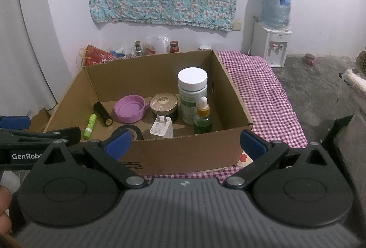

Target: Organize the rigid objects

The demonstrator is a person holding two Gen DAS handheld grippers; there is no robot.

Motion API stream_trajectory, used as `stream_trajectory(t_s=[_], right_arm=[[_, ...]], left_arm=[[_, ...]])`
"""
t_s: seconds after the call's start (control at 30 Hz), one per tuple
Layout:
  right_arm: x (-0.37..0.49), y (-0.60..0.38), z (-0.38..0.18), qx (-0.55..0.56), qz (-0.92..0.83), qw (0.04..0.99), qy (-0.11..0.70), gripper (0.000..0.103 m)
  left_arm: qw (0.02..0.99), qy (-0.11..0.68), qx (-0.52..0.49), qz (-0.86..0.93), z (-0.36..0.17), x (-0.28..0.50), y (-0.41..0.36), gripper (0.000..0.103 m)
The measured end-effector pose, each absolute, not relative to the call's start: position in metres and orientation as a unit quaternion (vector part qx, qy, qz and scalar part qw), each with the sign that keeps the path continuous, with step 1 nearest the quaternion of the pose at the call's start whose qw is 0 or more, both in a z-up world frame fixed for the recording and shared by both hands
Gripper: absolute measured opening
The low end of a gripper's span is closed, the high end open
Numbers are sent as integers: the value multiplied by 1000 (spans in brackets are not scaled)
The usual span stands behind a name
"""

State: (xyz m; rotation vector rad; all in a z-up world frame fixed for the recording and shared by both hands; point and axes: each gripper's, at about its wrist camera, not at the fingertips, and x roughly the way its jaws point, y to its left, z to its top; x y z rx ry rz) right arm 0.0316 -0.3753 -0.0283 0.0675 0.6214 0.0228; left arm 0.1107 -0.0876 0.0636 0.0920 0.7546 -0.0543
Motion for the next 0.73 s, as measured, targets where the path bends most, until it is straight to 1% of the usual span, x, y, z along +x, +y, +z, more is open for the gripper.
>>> stream_trajectory(t_s=[0.73], right_arm=[[31,-375,-29,33,11,952,305,101]], left_arm=[[928,368,45,-26,67,111,-87,102]])
